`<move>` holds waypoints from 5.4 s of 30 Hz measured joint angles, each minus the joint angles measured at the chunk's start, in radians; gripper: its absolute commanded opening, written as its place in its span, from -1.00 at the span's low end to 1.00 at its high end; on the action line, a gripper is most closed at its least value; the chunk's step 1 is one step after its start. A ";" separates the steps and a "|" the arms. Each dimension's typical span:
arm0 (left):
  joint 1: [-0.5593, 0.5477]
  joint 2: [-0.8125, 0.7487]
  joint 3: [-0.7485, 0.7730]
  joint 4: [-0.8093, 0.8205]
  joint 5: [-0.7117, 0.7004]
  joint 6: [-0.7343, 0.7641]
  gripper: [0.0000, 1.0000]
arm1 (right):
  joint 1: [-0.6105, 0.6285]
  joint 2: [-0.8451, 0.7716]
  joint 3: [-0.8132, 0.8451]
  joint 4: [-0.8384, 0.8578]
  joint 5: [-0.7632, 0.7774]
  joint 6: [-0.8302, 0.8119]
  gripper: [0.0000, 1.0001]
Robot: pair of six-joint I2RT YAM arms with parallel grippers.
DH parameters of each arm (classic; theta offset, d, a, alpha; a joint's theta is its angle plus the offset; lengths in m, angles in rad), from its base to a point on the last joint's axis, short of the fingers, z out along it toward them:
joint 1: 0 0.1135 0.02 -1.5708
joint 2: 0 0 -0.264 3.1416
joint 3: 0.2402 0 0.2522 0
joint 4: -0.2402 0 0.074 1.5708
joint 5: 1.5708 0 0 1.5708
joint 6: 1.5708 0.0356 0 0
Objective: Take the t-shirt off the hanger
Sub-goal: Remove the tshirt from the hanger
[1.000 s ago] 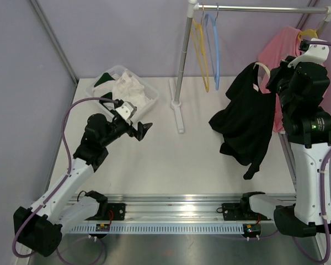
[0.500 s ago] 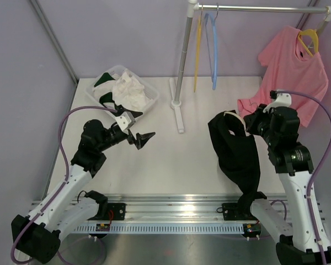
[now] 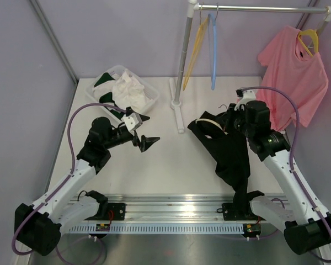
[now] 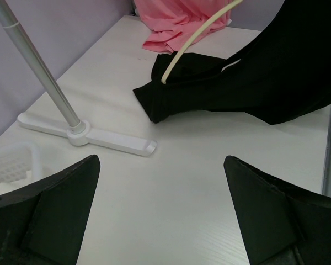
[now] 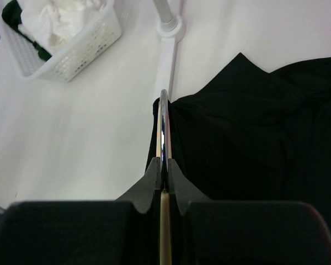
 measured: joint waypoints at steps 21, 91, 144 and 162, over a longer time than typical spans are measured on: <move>-0.040 -0.020 -0.018 -0.002 0.005 0.040 0.97 | 0.470 0.051 0.053 0.141 0.197 -0.064 -1.00; -0.196 -0.176 -0.163 0.083 -0.045 0.156 -1.00 | 0.814 0.429 0.182 0.615 0.483 -0.212 -1.00; 0.281 0.090 0.039 0.138 0.028 -0.387 0.20 | 0.818 0.237 0.015 0.724 0.500 -0.412 -1.00; 0.280 0.179 0.107 0.051 -0.071 -0.351 -0.06 | 0.818 0.216 0.013 0.642 0.446 -0.404 -1.00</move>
